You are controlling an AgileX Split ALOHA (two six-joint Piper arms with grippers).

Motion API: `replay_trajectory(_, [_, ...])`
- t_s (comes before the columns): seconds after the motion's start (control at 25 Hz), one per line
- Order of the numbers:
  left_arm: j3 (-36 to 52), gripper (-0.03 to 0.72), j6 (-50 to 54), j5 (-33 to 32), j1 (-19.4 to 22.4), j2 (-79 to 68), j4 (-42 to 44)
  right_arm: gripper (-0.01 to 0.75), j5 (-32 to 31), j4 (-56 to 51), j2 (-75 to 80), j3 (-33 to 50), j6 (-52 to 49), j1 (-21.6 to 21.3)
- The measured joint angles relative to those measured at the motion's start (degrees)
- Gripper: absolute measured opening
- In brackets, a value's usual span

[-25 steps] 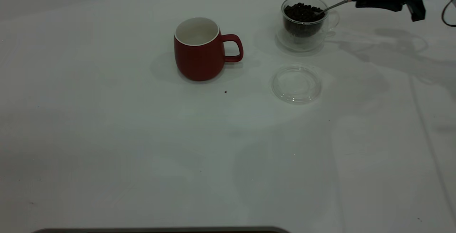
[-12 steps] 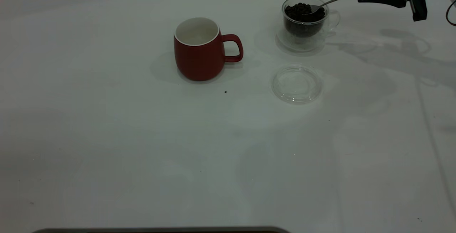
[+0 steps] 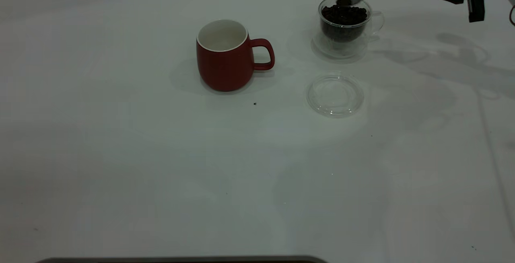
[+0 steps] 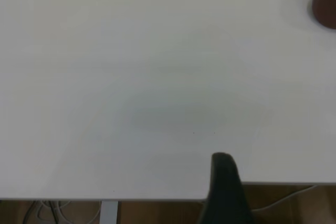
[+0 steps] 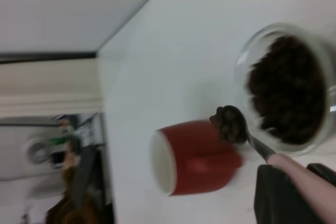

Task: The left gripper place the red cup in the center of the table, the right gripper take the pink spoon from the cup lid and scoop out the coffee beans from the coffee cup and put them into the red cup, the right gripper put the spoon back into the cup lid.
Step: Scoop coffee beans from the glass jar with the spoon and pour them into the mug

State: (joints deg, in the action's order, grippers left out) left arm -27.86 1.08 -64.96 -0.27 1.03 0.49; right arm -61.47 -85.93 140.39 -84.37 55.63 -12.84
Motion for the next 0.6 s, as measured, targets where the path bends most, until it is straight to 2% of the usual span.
replay_trajectory(0.12, [0.0, 0.587, 0.0, 0.0, 0.0, 0.0, 0.0, 0.096, -3.35, -1.39, 0.0, 0.0, 0.0, 0.35])
replay_trajectory(0.28, [0.0, 0.587, 0.0, 0.0, 0.0, 0.0, 0.0, 0.096, -3.88, -2.63, 0.0, -0.05, 0.0, 1.98])
replay_trajectory(0.6, [0.0, 0.587, 0.0, 0.0, 0.0, 0.0, 0.0, 0.096, -3.96, -3.11, 0.0, -0.05, 0.0, 8.98])
